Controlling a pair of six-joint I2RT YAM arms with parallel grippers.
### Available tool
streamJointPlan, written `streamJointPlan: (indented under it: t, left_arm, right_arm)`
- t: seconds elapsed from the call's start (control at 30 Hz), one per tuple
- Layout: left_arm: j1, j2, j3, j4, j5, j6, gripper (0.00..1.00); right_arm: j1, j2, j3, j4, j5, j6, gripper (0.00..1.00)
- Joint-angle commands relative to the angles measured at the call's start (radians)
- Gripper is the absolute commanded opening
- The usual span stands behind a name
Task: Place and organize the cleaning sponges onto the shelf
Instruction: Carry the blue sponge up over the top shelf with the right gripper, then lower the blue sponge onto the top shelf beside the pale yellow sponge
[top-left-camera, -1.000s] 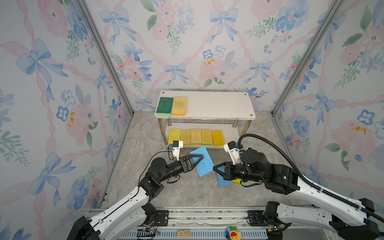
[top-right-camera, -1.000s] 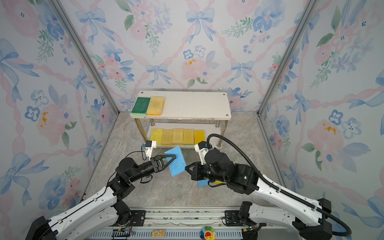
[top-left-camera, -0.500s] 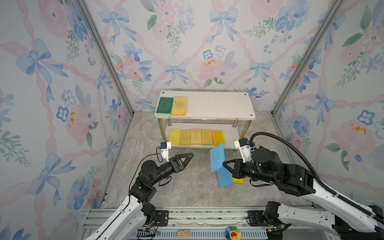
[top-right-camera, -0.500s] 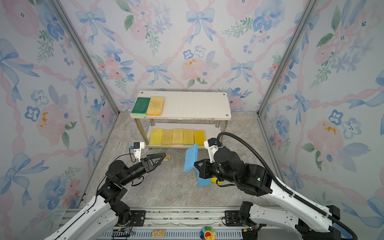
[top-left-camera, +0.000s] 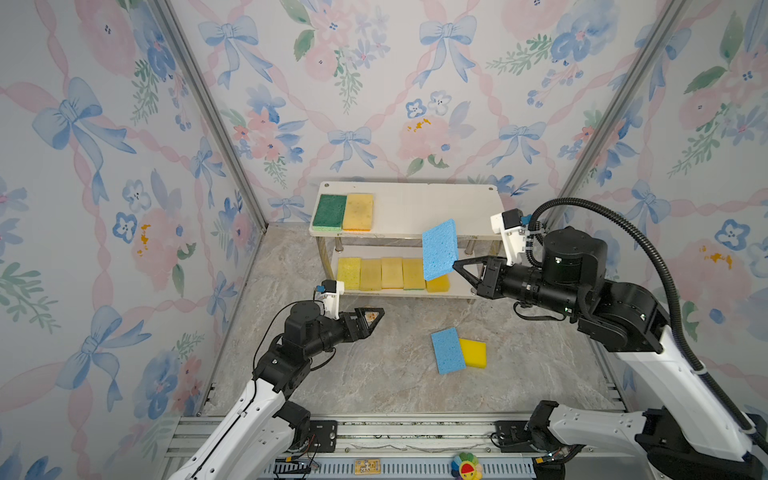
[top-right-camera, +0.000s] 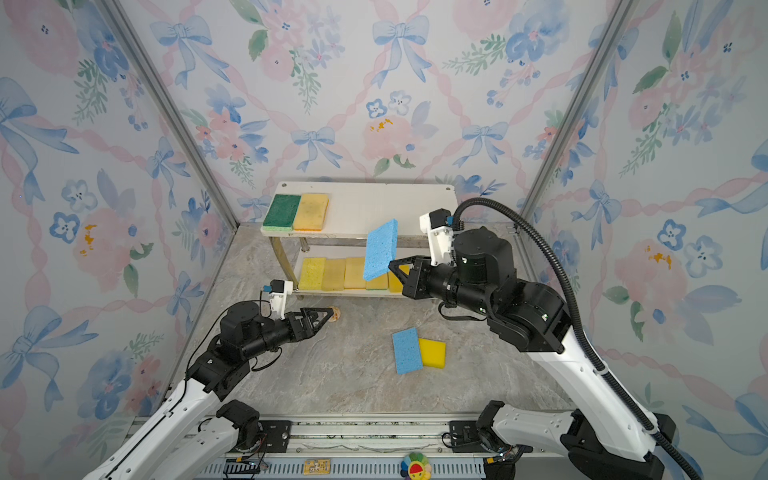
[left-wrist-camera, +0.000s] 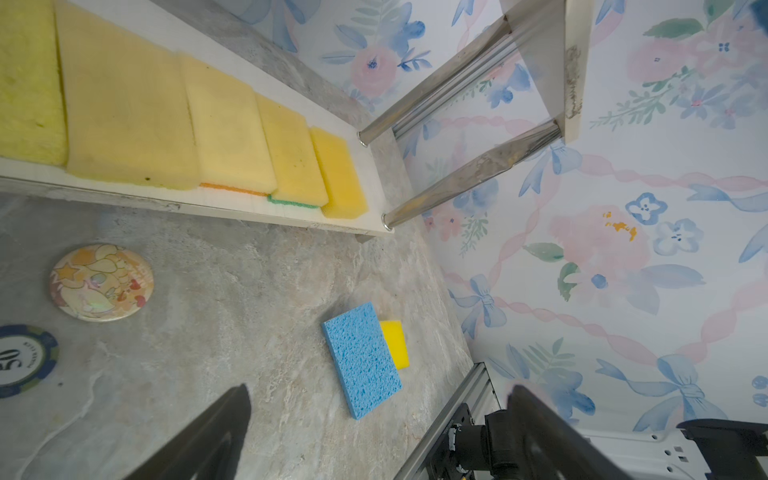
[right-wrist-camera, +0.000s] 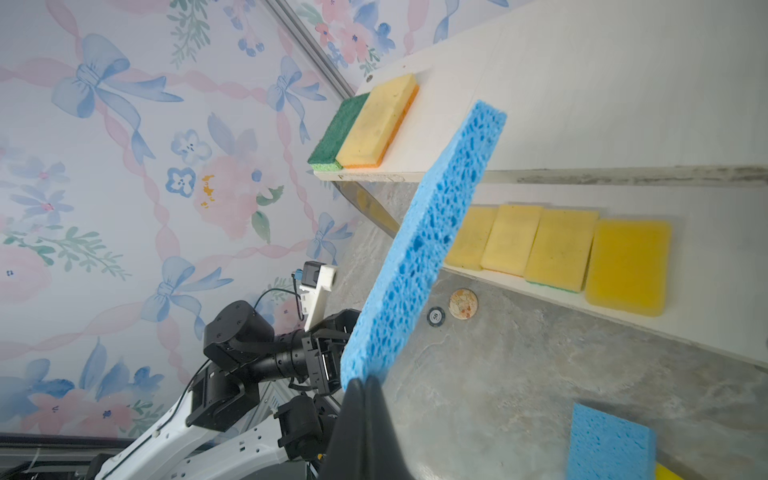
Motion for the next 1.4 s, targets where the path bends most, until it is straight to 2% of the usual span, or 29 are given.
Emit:
streamJointPlan:
  t: [0.0, 0.33, 0.63, 1.07, 1.2, 1.3, 1.37]
  left_arm:
    - [0.035, 0.025, 0.03, -0.074, 0.025, 0.126, 0.98]
    - [0.173, 0.057, 0.002, -0.088, 0.119, 0.233, 0.98]
    - [0.239, 0.049, -0.02, -0.088, 0.172, 0.268, 0.98]
    - [0.242, 0.038, -0.029, -0.086, 0.173, 0.264, 0.98]
    - [0.243, 0.037, -0.03, -0.087, 0.175, 0.265, 0.98]
    - [0.243, 0.039, -0.03, -0.086, 0.176, 0.264, 0.98]
    - [0.242, 0.043, -0.029, -0.087, 0.176, 0.264, 0.98]
  right_arm:
    - [-0.043, 0.057, 0.071, 0.057, -0.104, -0.03, 0.0]
    - [-0.189, 0.318, 0.187, 0.248, -0.331, 0.045, 0.0]
    - [-0.231, 0.517, 0.236, 0.317, -0.385, 0.086, 0.0]
    - [-0.227, 0.557, 0.201, 0.404, -0.378, 0.152, 0.01]
    - [-0.224, 0.551, 0.187, 0.411, -0.378, 0.163, 0.05]
    - [-0.224, 0.538, 0.168, 0.42, -0.38, 0.168, 0.18]
    - [-0.224, 0.526, 0.15, 0.43, -0.381, 0.176, 0.31]
